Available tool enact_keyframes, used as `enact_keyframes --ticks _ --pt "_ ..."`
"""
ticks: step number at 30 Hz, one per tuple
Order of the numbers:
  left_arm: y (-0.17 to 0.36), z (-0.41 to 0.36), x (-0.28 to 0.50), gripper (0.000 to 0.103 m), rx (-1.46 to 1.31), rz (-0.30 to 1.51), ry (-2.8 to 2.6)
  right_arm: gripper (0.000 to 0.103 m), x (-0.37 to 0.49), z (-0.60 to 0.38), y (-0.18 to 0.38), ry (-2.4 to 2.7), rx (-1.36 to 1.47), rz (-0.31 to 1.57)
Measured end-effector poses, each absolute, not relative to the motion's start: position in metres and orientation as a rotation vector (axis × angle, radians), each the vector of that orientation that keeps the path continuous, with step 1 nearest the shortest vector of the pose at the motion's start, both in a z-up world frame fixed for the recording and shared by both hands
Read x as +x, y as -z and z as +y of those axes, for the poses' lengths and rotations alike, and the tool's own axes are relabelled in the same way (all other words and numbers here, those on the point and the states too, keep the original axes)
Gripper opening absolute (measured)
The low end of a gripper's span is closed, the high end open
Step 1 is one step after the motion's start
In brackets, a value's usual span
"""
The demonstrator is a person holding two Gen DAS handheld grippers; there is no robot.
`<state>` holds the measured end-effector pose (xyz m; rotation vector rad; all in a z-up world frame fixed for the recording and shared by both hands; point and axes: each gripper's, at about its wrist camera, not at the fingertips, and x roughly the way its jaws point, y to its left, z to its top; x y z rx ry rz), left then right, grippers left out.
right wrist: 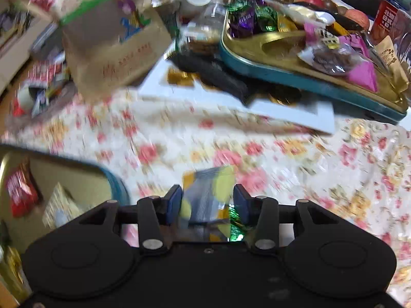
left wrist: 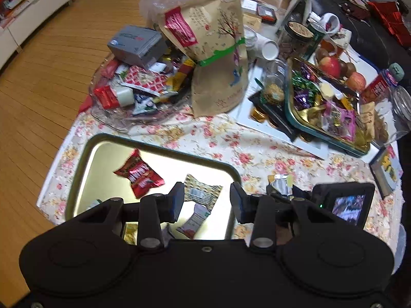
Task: Organize snacks
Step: 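Move the left gripper to the red-white wafer packet while the right gripper moves toward the silver candies, then close the left gripper on the red-white wafer packet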
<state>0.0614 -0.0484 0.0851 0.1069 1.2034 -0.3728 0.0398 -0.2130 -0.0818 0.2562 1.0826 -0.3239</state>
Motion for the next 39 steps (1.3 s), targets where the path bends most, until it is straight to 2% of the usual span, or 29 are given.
enact_keyframes --ticks 3,15,24,33,39 --pt "-0.081 -0.06 0.054 0.049 0.122 1.222 0.418 0.045 0.009 -0.215 0.082 0.3 0.176 1.099" --pt "-0.041 -0.127 0.011 0.049 0.266 1.315 0.568 0.047 -0.088 -0.27 0.075 0.408 0.289 1.148" --pt "-0.011 -0.152 -0.021 0.049 0.352 1.334 0.611 0.045 -0.145 -0.302 0.025 0.45 0.516 0.964" --pt "0.028 -0.16 -0.096 0.049 0.539 1.36 0.808 0.046 -0.175 -0.315 -0.009 0.535 0.678 0.899" --pt "0.059 -0.153 -0.113 0.049 0.628 1.393 0.76 0.046 -0.175 -0.312 -0.028 0.524 0.713 0.835"
